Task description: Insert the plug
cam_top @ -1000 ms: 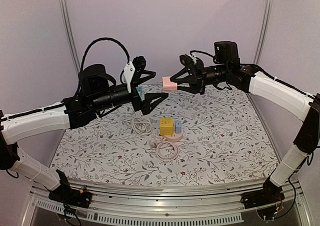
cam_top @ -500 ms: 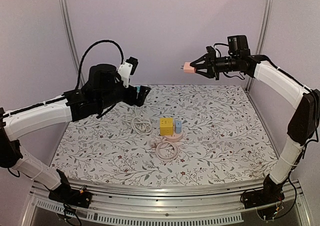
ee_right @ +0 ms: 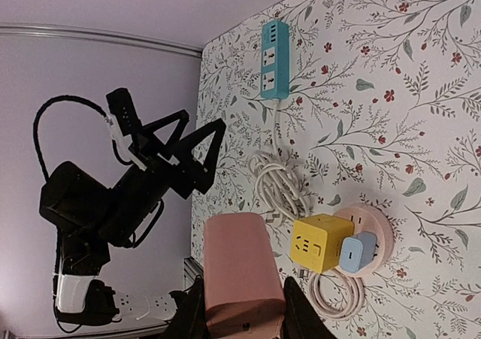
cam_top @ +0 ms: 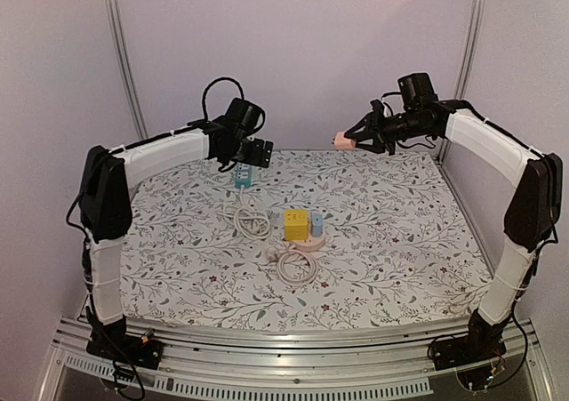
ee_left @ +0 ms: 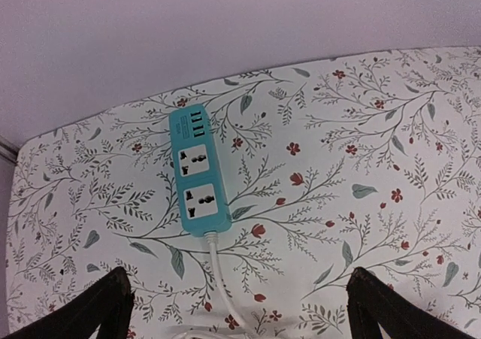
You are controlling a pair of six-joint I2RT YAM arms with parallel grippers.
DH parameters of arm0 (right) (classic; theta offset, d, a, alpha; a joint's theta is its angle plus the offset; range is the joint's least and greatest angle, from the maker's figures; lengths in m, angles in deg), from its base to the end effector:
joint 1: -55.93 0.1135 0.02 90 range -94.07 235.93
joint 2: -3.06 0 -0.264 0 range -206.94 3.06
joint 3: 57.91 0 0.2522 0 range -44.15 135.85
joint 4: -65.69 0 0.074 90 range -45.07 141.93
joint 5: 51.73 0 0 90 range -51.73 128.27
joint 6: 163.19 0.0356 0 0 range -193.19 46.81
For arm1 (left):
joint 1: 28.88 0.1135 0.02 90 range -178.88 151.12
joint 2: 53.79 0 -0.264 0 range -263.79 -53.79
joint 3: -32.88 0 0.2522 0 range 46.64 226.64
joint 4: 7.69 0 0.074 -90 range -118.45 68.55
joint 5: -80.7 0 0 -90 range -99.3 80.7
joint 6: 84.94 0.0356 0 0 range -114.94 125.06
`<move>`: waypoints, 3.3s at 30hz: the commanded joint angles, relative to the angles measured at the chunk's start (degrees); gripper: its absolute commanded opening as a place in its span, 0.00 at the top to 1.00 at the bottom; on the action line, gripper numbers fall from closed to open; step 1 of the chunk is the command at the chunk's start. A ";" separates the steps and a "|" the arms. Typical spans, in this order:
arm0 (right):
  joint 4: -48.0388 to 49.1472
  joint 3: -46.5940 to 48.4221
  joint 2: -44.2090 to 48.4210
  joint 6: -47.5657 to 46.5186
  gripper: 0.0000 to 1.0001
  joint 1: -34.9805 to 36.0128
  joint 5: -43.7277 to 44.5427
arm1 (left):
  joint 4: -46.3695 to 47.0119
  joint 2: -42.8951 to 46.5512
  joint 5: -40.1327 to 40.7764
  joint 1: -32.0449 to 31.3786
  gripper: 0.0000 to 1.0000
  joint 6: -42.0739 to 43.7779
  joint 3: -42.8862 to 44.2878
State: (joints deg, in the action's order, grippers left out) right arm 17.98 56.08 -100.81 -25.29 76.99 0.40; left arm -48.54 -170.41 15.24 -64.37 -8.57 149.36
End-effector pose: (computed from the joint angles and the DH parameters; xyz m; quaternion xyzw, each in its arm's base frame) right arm 0.3771 0.1686 0.3518 0.0576 0.8588 0.4765 0.1795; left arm 0.3919 -0.2613 0.2791 0.0820 0.8897 0.0074 0.4490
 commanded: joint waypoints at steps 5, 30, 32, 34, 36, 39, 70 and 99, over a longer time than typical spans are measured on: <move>-3.69 1.18 -0.68 -5.15 1.00 -2.66 0.02 | -16.38 -23.38 -3.64 5.65 0.00 -5.02 27.59; -12.27 9.31 -5.90 -10.30 1.00 -9.32 -2.13 | -14.64 -40.43 -9.31 10.44 0.21 -12.44 39.15; -12.40 9.37 -5.74 -10.20 1.00 -9.37 -2.12 | -14.85 -40.44 -8.89 10.43 0.26 -11.94 38.94; -12.53 9.37 -5.60 -10.02 1.00 -9.37 -2.08 | -15.02 -40.53 -8.56 10.47 0.34 -11.21 38.88; -12.60 9.36 -5.40 -9.79 1.00 -9.36 -2.11 | -15.31 -40.46 -8.66 10.66 0.45 -11.10 38.83; -12.63 9.41 -4.90 -9.52 1.00 -9.36 -1.92 | -16.10 -38.91 -9.13 10.59 0.60 -10.44 37.97; -9.26 -1.51 5.25 -0.18 1.00 8.31 13.72 | 0.74 26.27 -15.24 -8.15 0.67 -25.96 -48.51; -23.68 21.63 -14.41 2.91 1.00 24.16 19.73 | -2.97 41.84 -11.36 -12.27 0.00 -33.43 -54.42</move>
State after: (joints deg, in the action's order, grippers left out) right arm -3.64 73.89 -110.73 -22.51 99.00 22.28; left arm -47.51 -133.56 0.94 -77.81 -42.82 95.29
